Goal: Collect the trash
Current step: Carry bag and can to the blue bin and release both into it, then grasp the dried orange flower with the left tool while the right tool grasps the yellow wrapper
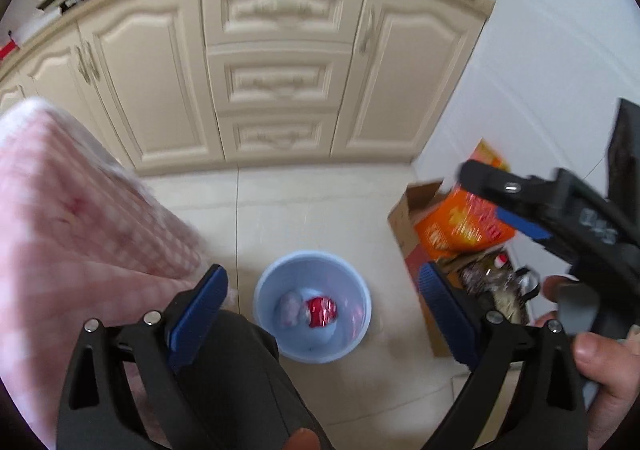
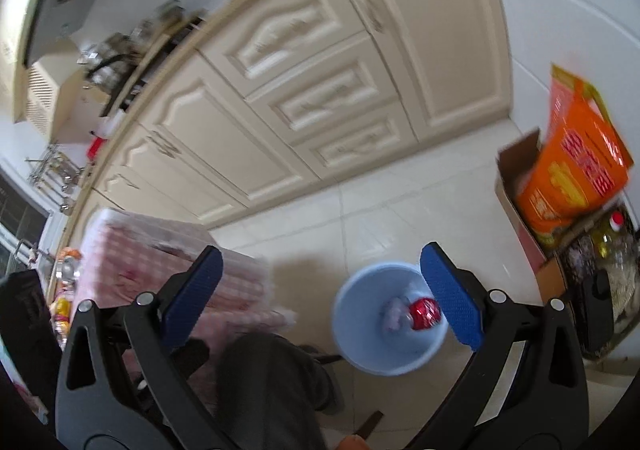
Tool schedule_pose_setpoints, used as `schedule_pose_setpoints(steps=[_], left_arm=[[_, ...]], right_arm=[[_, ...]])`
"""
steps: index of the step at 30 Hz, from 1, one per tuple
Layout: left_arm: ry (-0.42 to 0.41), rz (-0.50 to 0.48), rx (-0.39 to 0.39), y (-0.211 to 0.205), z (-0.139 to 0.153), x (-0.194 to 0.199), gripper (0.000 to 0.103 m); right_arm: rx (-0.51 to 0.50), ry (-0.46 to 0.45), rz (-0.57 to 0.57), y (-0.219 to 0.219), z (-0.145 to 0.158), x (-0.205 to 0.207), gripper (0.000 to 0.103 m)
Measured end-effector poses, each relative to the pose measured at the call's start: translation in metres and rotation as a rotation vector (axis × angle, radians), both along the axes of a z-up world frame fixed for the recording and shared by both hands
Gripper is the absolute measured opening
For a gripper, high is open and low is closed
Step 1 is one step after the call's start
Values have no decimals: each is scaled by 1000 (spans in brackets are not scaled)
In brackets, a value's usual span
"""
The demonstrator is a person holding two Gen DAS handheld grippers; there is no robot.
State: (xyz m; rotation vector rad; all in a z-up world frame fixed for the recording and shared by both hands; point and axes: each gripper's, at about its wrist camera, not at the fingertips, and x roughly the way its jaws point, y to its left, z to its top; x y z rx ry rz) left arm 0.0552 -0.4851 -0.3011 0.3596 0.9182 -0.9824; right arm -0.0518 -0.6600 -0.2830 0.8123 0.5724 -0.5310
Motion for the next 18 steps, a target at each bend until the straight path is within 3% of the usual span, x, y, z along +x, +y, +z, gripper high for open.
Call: schedule_pose_setpoints(steps=[6, 10, 18], left_arm=[[-88, 54, -120, 58, 67, 4, 94], [-142, 144, -189, 107, 105, 20, 94], [-248, 314, -257, 201, 148, 52, 94]], right_arm=[[-94, -87, 76, 39, 66, 30, 97], [-151, -135, 149, 76, 101, 59, 97], [-246, -240, 304, 159, 154, 115, 97]])
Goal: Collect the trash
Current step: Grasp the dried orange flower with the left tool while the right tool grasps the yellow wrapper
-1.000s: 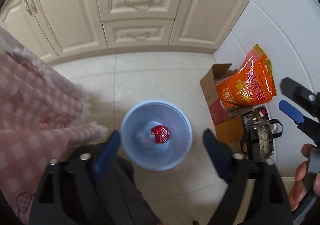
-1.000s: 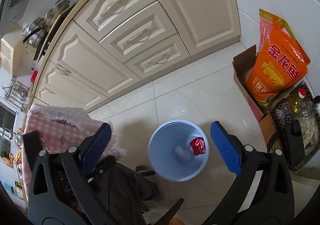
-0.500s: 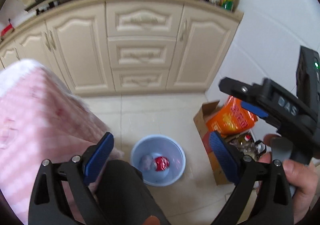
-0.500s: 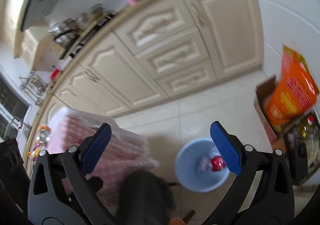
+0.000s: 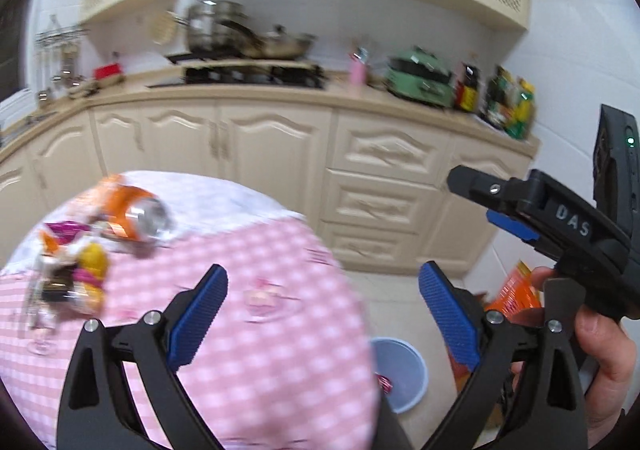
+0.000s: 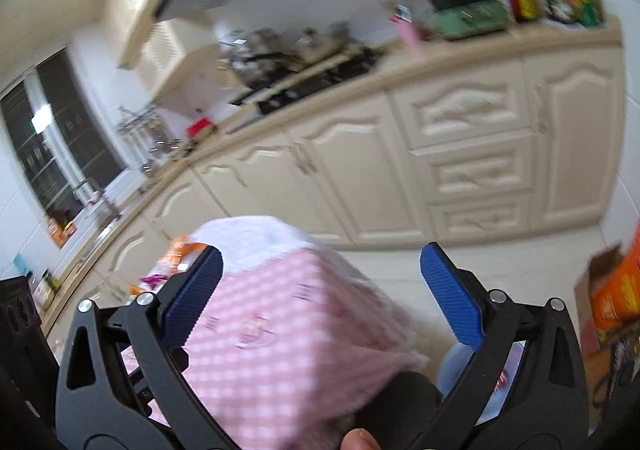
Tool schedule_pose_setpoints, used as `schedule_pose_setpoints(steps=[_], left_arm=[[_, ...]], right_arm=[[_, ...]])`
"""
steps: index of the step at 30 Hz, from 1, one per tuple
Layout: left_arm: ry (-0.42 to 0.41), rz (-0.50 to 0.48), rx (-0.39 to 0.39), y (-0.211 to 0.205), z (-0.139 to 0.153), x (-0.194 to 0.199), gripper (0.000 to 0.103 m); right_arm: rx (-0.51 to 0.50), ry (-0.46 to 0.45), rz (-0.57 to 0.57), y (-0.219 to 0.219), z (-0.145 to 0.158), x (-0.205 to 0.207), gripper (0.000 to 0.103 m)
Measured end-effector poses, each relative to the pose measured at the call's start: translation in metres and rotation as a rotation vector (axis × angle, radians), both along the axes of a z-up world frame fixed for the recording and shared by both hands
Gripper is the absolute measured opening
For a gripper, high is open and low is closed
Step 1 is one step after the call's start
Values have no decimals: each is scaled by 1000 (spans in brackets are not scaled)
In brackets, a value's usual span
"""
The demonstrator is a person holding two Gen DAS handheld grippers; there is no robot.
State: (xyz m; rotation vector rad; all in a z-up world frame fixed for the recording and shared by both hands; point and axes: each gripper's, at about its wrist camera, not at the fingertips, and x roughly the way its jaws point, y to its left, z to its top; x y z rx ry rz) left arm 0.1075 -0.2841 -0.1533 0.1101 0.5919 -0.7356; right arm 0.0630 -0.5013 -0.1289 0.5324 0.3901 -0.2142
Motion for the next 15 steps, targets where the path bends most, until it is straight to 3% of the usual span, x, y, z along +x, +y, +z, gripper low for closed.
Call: schedule_pose_setpoints(steps=[4, 8, 15], left_arm=[[-52, 83, -29, 53, 16, 17, 94], [-113, 169, -42, 104, 29, 27, 94], [-155, 336, 14, 187, 29, 64, 94]], right_arm=[[-43, -10, 74, 40, 20, 24, 97], [-99, 49, 151, 84, 32, 58, 97], [-170, 190, 336, 161, 13, 121, 97]])
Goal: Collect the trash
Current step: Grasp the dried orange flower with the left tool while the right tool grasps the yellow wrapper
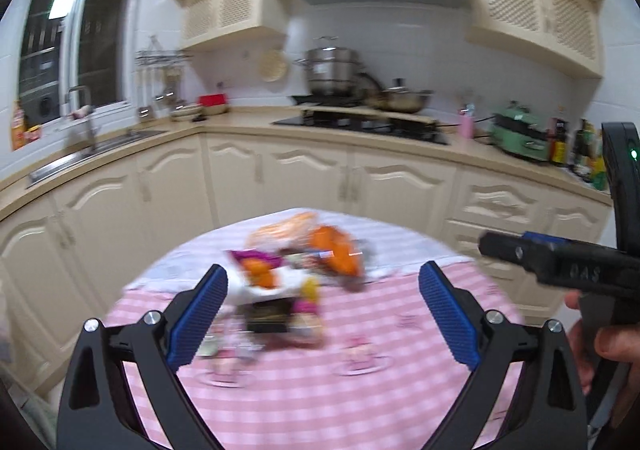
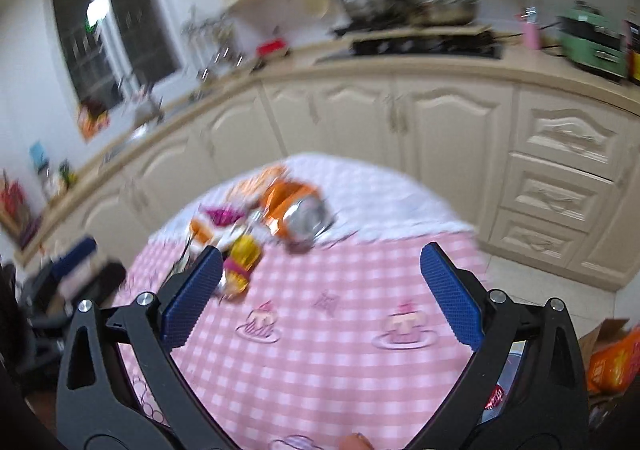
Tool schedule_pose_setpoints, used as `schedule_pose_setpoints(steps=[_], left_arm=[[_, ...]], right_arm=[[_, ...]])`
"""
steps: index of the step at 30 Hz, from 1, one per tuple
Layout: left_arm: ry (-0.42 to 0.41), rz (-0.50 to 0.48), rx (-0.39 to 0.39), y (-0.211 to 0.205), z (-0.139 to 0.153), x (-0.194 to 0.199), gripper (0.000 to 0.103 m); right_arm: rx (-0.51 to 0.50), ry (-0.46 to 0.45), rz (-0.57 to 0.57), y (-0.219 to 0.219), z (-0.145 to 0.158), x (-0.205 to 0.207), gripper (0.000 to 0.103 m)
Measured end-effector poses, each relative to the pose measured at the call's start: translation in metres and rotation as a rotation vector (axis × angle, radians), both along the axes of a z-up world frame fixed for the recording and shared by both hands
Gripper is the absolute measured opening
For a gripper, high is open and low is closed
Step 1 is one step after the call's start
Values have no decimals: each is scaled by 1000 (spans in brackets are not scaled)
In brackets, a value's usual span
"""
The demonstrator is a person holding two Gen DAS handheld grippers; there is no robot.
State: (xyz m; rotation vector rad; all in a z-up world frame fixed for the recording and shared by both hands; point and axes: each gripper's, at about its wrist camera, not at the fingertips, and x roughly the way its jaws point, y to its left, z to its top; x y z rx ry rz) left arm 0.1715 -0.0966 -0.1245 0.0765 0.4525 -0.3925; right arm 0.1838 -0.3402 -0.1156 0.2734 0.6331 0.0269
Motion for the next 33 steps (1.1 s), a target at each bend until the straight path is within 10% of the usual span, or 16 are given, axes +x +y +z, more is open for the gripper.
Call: schedule_pose_setpoints(steps=[20, 26, 33], left_arm=[[248, 12, 173, 40, -85, 125, 91], [374, -94, 109, 37, -101, 144, 14], [384, -115, 57, 38, -107, 139, 3]], right_arm=[[2, 201, 109, 52, -76, 87, 97], [18, 235, 151, 71, -86, 115, 97], [-2, 291, 199, 96, -109, 142, 57]])
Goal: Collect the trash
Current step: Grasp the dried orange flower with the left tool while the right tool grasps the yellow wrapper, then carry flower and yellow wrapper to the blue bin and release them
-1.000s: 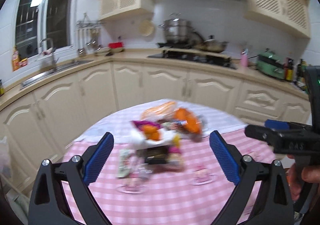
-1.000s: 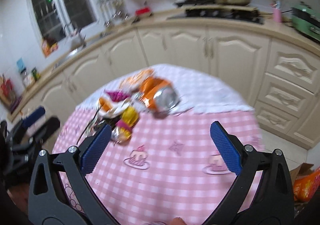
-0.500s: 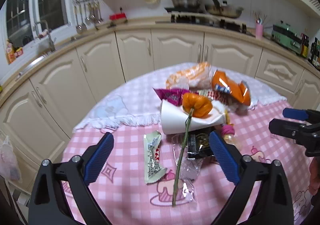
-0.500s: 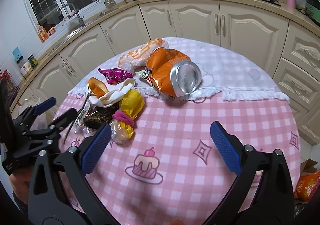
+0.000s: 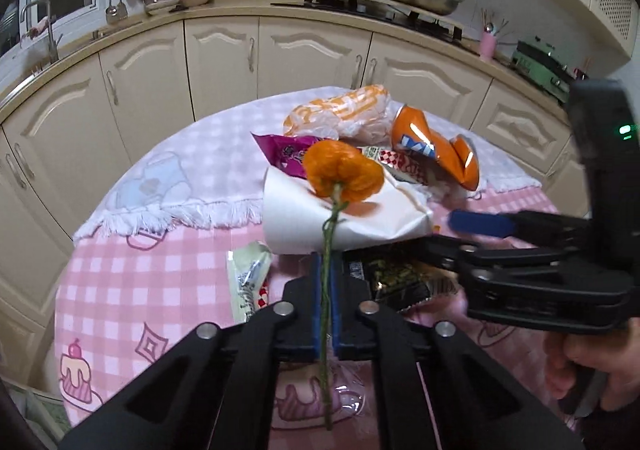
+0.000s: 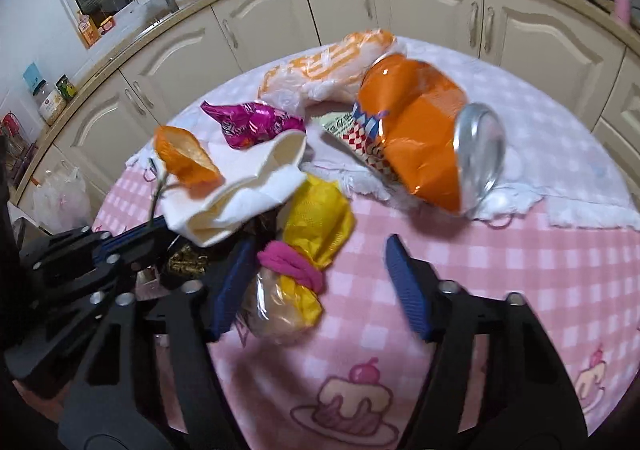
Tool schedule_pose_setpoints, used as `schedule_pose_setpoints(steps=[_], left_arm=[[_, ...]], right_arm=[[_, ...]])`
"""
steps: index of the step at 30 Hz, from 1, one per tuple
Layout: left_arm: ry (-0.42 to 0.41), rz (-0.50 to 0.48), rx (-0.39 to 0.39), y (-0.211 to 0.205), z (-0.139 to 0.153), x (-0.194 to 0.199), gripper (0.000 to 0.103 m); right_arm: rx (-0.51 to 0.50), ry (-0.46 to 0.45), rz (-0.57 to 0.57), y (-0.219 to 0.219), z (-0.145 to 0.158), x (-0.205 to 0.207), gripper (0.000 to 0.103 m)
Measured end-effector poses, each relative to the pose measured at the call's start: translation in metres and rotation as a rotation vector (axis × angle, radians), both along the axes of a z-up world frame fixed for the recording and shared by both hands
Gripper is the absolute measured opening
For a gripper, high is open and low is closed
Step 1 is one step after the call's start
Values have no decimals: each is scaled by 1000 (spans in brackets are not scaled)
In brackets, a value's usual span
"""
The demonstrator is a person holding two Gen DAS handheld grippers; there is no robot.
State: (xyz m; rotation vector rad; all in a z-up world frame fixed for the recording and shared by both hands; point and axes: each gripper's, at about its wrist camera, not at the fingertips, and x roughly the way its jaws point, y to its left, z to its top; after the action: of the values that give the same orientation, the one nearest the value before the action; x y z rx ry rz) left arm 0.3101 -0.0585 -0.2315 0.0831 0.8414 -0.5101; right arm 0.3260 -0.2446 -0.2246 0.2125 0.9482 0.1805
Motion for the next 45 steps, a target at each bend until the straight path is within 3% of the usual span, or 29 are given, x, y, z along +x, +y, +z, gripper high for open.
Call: schedule_pose_setpoints(steps=[2, 3, 9, 11, 14, 16, 18, 25, 34, 45], left_arm=[[-10, 2, 0, 0, 0, -4, 3], [-15, 2, -1, 0, 0, -7, 3], [14, 22, 8, -1, -3, -2, 5], [22, 25, 1, -3, -3, 3, 5], [41, 29, -15, -5, -7, 11, 4], [40, 36, -30, -3, -7, 12, 3], [24, 44, -37, 0, -5, 6, 3], [-57, 79, -100, 19, 18, -25, 3], [-177, 51, -154, 11, 61, -86, 3], [-229, -70, -184, -59, 86, -141, 3]], right_arm=[[34, -10, 30, 1, 3, -6, 34], [13, -17, 31, 3, 6, -10, 31], [-5, 4, 23, -5, 8, -22, 33], [-34, 12, 21, 0, 8, -19, 43], [-108, 32, 36, 13, -2, -6, 43], [-141, 18, 21, 15, -1, -7, 30], [-18, 18, 27, 3, 1, -16, 28], [125, -78, 1, -34, 20, -69, 28], [174, -224, 4, -63, 65, -127, 28], [233, -328, -67, -135, 91, -181, 28]])
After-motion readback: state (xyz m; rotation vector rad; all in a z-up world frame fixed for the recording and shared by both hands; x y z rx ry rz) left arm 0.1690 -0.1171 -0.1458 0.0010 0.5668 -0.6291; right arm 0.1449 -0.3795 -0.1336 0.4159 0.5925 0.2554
